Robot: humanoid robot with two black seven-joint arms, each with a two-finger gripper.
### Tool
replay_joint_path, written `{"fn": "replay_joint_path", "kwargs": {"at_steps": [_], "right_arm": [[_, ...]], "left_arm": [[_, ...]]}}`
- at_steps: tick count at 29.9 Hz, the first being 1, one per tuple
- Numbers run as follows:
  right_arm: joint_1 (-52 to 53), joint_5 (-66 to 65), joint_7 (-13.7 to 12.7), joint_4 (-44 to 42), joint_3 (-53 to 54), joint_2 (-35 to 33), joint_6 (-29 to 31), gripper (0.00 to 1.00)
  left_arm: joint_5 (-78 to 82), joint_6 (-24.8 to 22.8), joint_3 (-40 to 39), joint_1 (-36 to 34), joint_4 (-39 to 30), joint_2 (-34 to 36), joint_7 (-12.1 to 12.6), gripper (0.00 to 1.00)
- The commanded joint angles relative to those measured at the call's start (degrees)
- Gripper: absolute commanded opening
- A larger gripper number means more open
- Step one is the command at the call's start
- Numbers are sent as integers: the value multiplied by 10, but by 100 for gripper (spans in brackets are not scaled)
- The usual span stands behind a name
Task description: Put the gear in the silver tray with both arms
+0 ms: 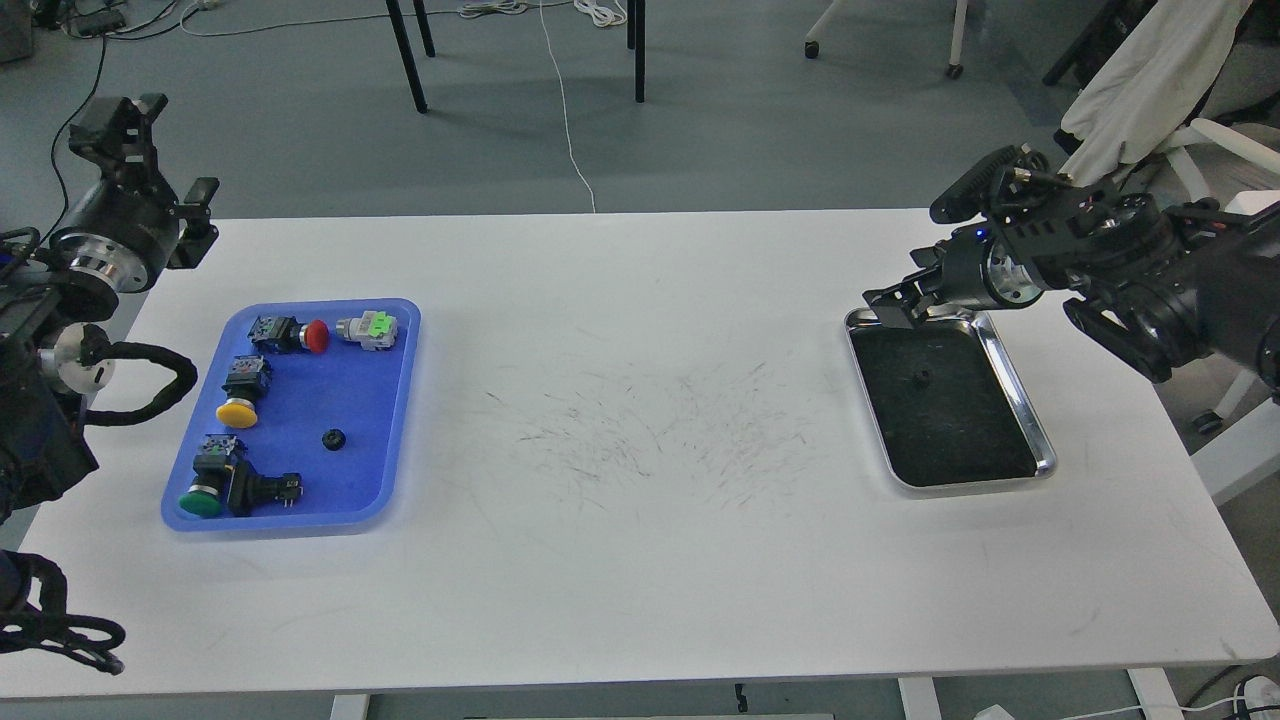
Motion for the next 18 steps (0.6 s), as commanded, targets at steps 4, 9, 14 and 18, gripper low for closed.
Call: {"fn": "replay_joint_path", "kwargs": {"at_steps": [4,9,14,18], "right_arm": [[-1,57,0,-7,31,-31,-2,82],[-6,58,0,-6,57,-42,-3,82],[-18,58,0,-7,61,-43,-6,82],[-25,58,0,-7,63,-45,-11,82]], "left_arm": [[-2,0,8,-9,-8,6,-2,98],[2,0,10,-9,-45,17,3,98],[18,0,10,-6,-105,51,3,98],[20,0,9,-3,-173,72,-4,98]]}}
